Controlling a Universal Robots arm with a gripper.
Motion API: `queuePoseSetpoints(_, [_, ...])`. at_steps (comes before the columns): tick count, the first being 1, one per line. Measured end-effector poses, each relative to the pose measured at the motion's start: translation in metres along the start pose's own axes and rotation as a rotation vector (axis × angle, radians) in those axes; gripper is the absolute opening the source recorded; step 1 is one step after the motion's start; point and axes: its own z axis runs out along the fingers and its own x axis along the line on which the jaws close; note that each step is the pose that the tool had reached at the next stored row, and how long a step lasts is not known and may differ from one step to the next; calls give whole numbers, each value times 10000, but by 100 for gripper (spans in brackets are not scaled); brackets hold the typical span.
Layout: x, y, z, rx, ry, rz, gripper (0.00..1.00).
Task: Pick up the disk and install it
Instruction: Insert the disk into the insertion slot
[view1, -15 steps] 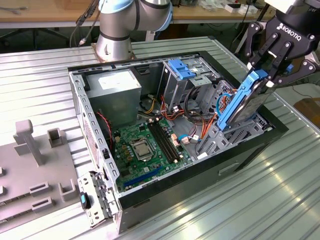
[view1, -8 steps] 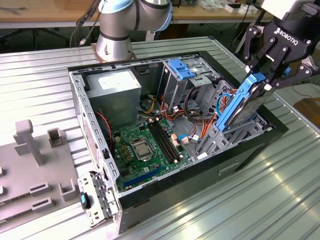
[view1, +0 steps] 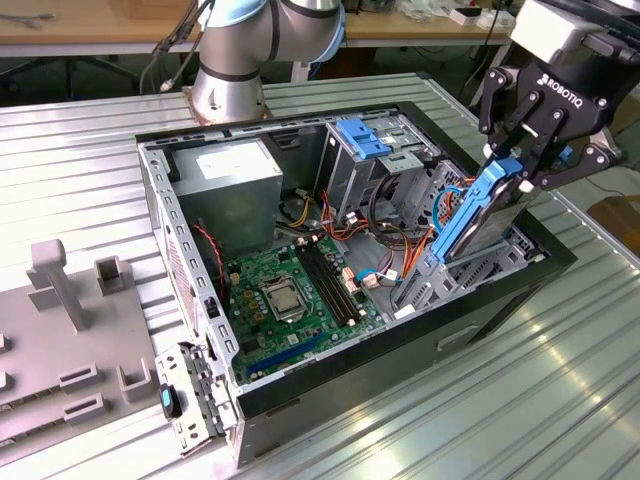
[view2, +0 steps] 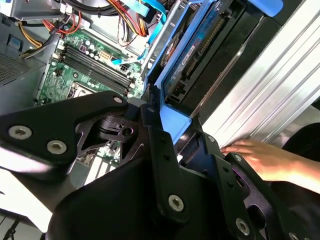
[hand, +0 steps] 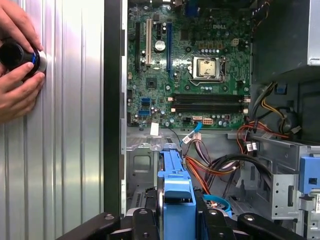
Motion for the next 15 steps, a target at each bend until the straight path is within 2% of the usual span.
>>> queuePoseSetpoints(3, [1, 2, 75, -16, -1, 0, 37])
queuePoseSetpoints(11, [1, 8, 221, -33, -7, 0, 37])
queuePoseSetpoints(14, [2, 12, 340, -39, -14, 0, 37])
queuePoseSetpoints(15, [2, 12, 342, -39, -11, 1, 37])
